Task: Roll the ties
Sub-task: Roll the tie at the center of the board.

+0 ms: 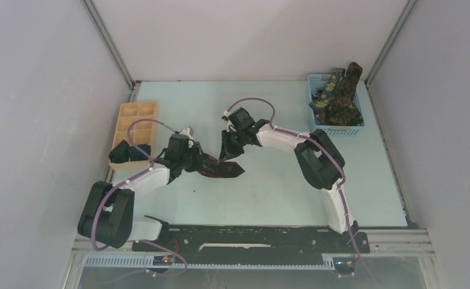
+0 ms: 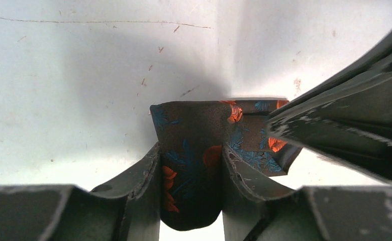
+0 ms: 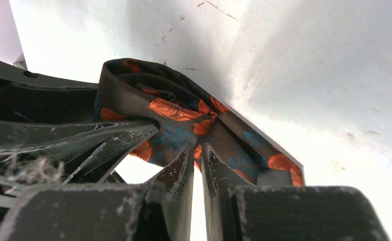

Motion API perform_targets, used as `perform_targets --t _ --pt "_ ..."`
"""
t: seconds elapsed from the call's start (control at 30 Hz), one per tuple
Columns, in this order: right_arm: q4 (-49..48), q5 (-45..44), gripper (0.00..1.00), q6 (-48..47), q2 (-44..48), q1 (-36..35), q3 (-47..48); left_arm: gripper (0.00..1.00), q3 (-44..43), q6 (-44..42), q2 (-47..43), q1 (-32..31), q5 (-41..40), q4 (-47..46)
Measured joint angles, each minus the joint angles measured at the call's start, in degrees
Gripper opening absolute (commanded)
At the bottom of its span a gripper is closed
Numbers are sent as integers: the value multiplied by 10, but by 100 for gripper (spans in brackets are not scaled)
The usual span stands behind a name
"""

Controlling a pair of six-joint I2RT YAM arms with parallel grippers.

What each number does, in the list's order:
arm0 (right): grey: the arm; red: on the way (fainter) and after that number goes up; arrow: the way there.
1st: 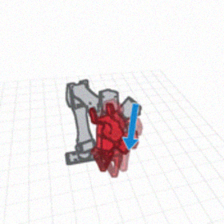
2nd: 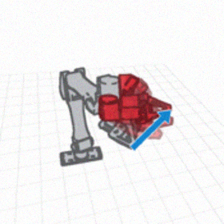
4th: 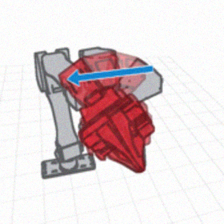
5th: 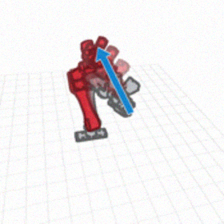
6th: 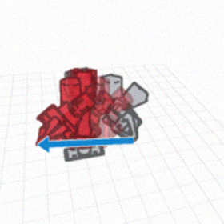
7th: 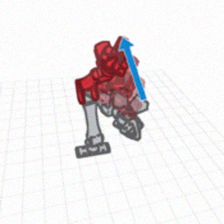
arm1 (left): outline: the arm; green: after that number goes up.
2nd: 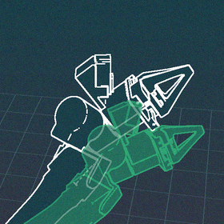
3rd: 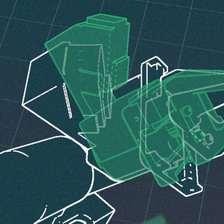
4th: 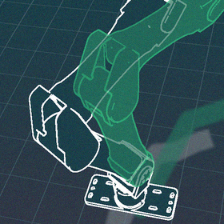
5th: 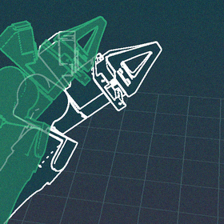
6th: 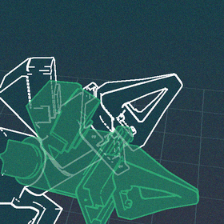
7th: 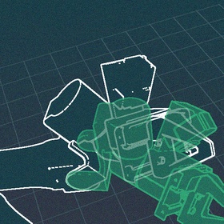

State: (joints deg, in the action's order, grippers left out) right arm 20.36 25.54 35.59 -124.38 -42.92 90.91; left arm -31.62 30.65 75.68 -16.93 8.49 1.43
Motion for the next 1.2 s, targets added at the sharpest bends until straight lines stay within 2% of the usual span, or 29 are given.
perform_targets --t 0.33,0.73,0.83,1.0,1.2 --pt "9 -15 15 -7 90 53 -48 31 -58 -38 0 -70 -129 99" --pt "24 -35 22 -21 137 103 -112 30 -102 -63 13 -155 -257 173" --pt "29 -40 27 -27 155 111 -125 30 -111 -65 21 -176 -284 185" --pt "32 -52 42 -34 197 127 -148 30 -135 -68 41 -221 -326 206" --pt "42 -67 50 -46 231 150 -166 30 -167 -68 81 -265 -373 230"
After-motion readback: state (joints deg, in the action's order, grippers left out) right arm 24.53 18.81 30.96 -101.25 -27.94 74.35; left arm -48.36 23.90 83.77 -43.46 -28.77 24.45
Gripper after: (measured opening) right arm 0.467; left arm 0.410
